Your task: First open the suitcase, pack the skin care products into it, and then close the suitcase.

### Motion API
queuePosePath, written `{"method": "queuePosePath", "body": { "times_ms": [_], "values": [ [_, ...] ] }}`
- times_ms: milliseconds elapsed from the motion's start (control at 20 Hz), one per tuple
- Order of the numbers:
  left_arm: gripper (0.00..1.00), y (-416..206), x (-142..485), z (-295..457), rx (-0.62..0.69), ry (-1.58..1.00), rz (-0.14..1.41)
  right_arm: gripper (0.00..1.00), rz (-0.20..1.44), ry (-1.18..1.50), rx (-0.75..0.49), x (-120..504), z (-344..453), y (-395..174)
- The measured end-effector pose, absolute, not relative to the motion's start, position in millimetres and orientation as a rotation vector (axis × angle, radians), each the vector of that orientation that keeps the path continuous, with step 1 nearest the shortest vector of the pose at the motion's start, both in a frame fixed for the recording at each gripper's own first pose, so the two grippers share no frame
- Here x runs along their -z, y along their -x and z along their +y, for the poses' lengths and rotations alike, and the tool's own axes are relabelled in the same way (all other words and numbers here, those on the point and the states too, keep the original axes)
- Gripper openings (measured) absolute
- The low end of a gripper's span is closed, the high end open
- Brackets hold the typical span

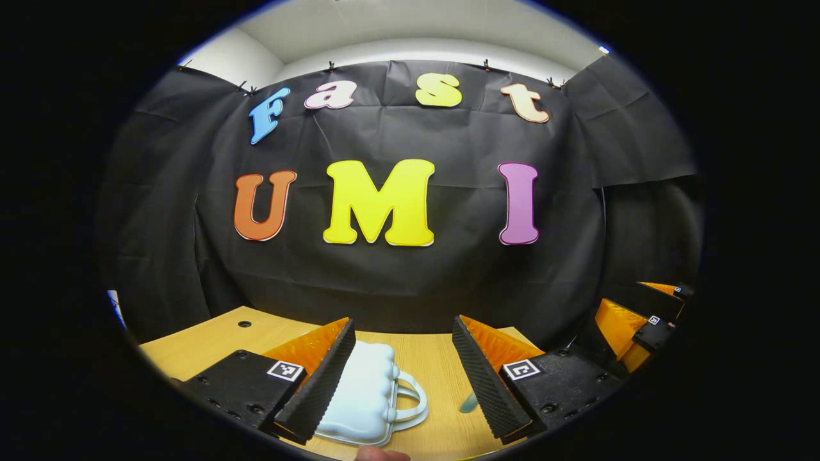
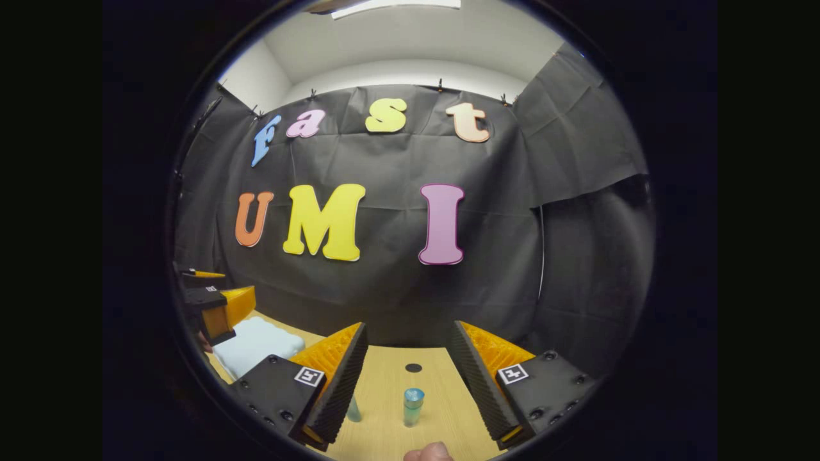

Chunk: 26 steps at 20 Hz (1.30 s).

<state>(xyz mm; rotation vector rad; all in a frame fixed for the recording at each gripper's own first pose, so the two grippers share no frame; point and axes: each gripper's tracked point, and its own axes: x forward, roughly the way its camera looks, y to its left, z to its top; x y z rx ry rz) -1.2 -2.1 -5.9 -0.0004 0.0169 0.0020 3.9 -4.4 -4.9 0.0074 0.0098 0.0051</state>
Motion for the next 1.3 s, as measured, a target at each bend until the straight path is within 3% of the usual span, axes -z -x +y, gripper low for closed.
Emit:
{"method": "queuePosePath", "body": {
  "times_ms": [550, 750, 1300],
  "values": [
    [0.97, -1, 52, -31, 0.108, -0.111, 0.108, 0.79, 0.065, -0.004, -0.005, 21, -19, -2],
    [0.98, -8, 90, -35, 0.177, -0.221, 0.213, 0.80, 0.080, 0.008, 0.028, 26, -37, 2],
    [0.95, -29, 180, -34, 0.368, -0.873, 0.440, 0.80, 0.154, 0.011, 0.140, 47, -87, 14]
  ]
}}
